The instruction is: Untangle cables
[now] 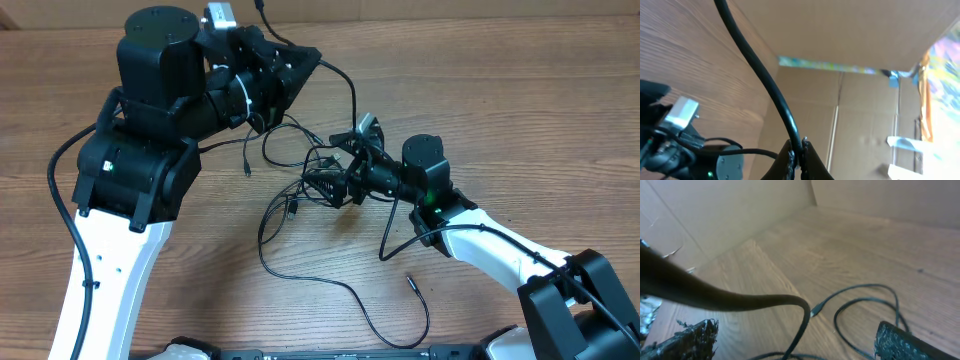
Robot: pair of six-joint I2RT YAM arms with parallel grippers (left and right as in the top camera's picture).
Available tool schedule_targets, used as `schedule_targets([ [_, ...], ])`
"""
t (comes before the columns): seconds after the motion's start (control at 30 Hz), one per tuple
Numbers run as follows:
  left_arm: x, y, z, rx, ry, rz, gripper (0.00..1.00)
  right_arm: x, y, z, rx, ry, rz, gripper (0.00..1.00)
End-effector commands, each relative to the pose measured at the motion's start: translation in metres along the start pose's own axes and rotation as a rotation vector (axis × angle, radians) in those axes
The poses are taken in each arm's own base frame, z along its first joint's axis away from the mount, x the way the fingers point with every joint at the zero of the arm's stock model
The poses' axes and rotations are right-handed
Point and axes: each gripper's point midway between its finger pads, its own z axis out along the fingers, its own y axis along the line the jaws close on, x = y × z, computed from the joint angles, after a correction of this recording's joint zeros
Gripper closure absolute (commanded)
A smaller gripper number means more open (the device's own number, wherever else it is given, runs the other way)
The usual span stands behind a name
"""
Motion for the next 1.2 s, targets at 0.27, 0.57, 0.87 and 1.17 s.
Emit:
schedule_targets([
  [0.27, 0.019, -0.015, -0.010, 0.049, 0.096, -0.018, 0.96, -0.032, 0.003, 0.001, 0.003, -0.112, -0.077, 0.05],
  [0.57, 0.044, -0.027, -0.015, 0.100, 0.243, 0.007, 0.96, -0.047, -0.010, -0.002, 0.085, -0.180, -0.049, 0.23],
  [0.87, 0.043, -0.027, -0.014, 0.099, 0.235, 0.007, 0.96, -0.047, -0.010, -0.002, 0.084, -0.179, -0.048, 0.92],
  [1.17, 0.029, -0.025, -0.012, 0.091, 0.154, 0.004, 0.96, -0.037, -0.013, -0.001, 0.092, -0.141, -0.024, 0.96],
])
